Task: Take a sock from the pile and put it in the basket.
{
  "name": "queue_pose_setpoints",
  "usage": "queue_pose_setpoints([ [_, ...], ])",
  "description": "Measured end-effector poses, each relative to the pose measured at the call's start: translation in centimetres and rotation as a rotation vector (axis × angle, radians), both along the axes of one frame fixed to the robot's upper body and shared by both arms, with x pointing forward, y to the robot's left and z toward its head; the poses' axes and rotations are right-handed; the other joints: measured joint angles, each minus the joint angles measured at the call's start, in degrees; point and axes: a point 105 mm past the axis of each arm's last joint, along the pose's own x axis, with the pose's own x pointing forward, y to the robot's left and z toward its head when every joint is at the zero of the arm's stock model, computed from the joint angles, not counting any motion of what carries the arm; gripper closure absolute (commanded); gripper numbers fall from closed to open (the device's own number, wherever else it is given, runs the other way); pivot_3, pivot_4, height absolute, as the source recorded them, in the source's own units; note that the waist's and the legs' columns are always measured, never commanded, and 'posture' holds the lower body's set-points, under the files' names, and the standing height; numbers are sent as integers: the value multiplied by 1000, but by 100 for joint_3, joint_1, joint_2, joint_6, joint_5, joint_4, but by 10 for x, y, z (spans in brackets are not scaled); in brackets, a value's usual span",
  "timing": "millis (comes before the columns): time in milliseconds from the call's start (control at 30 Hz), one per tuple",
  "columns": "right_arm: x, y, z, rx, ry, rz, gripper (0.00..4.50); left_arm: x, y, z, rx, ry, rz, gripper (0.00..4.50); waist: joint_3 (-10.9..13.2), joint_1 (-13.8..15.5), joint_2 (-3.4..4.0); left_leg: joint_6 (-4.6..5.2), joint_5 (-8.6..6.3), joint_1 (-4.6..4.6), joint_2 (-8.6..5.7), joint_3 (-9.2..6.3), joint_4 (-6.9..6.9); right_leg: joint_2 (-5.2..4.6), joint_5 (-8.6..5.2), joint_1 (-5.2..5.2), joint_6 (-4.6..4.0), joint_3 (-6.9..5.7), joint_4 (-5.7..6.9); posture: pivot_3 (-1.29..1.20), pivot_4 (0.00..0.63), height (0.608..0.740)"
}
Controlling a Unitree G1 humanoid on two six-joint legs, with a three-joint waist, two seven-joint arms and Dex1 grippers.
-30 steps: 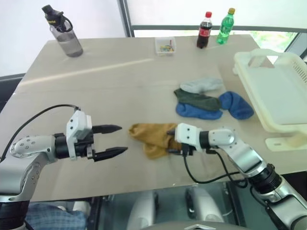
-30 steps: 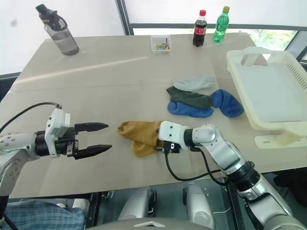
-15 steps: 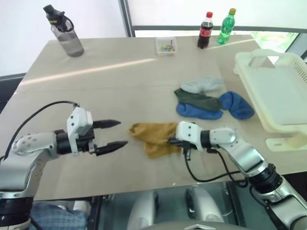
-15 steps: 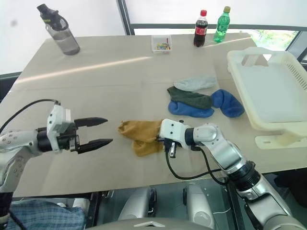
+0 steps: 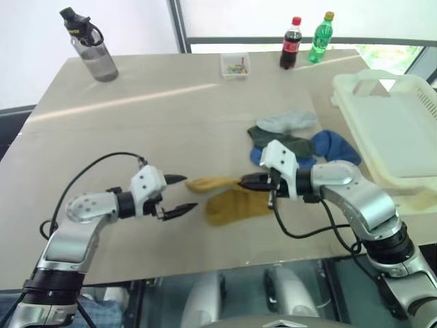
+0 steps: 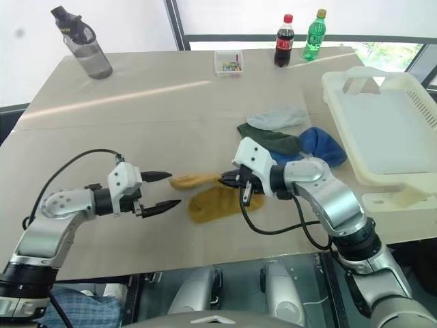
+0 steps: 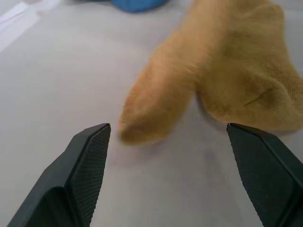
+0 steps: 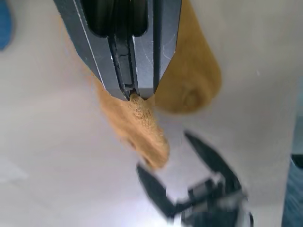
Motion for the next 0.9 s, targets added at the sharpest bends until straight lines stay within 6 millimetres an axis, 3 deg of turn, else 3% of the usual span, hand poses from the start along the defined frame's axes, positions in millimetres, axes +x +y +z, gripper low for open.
queue_pose_setpoints([
  [100,0,-1,-1,1,22,-11,4472,-1,-3,-4,2,7,-14,352,0,-1,0,0,0,-1,-1,1,0,-1,0,0,0,0,-1,0,150,740],
  [200,1,-3,-2,-6,30,-24,4500,2,-3,-3,-5,-1,-14,1141,0,0,0,0,0,-1,-1,0,1,-1,0,0,0,0,1,0,150,740],
  [333,2,-5,-2,-11,31,-31,4500,8,0,-1,-5,-21,-4,2697,0,-5,0,0,0,-1,-1,0,1,-1,0,0,0,0,1,0,150,740],
  [400,2,-5,-2,-10,32,-32,4500,9,2,-2,-5,-23,1,3829,0,-13,0,0,0,-1,-1,0,1,-1,0,0,0,0,1,0,150,740],
  [467,2,-5,-2,-7,34,-32,4500,9,4,-3,-6,-19,5,4044,0,-14,0,0,0,-1,-1,-1,1,-1,0,0,0,0,1,0,150,740],
  [500,1,-5,-2,-1,43,-27,4500,9,4,-3,-13,-16,3,4385,0,-13,0,0,0,-1,0,0,2,-1,0,0,0,0,2,0,150,740],
  [633,-4,-8,5,36,88,-15,4500,9,-7,8,-103,12,-11,4385,0,6,0,0,0,-7,1,-7,7,-2,0,0,1,-4,1,0,150,740],
  [767,-4,-21,18,55,149,-33,4500,3,-16,33,-208,45,-36,4385,0,-5,-1,1,0,-5,1,-11,9,-4,0,1,1,-3,4,0,150,740],
  [900,-7,-36,28,63,206,-40,4500,-22,-18,53,-277,229,-96,4385,1,-47,0,1,-1,-5,6,-14,7,1,-1,-2,1,-3,4,0,150,740],
])
